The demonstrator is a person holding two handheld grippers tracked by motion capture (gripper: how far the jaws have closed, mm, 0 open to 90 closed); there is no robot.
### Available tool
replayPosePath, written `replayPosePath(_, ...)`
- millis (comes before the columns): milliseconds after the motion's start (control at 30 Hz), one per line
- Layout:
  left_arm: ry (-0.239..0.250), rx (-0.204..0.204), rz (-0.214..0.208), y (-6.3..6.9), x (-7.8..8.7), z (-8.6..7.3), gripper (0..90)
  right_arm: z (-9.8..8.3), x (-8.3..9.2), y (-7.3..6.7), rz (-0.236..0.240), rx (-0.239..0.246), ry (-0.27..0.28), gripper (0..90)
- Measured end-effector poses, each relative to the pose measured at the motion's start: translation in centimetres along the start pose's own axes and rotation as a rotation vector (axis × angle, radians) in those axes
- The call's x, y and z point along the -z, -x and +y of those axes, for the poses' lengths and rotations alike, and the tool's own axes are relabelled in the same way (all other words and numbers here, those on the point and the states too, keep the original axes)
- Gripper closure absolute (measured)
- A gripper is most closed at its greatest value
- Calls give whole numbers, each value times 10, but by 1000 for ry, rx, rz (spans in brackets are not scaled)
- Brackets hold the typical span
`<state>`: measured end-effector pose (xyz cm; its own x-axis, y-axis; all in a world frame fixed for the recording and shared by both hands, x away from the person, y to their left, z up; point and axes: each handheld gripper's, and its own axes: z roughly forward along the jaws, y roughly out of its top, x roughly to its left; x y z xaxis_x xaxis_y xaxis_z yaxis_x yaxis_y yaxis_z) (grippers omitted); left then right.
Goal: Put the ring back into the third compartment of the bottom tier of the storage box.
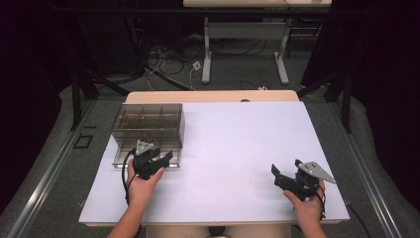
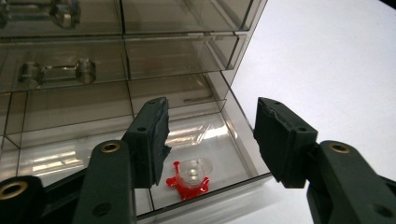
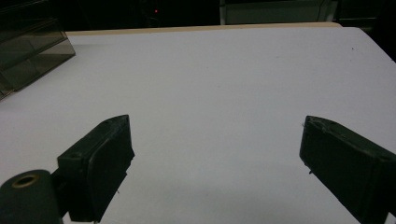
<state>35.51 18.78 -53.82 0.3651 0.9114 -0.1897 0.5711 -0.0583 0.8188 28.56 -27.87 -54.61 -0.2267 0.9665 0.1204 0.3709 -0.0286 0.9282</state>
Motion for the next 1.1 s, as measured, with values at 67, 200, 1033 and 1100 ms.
replayPosePath(67, 7, 7, -6, 0, 1, 1, 428, 0, 0, 0, -1, 3, 2, 90)
replayPosePath(200, 9, 6, -17, 3, 4, 2, 401, 0, 0, 0, 1, -4, 0, 90)
replayPosePath(1033, 55, -35, -101, 23, 22, 12, 242, 0, 1, 0, -2, 2, -1, 91)
replayPosePath(1100, 58, -34, -116, 24, 24, 12, 222, 0, 1, 0, -1, 3, 2, 91)
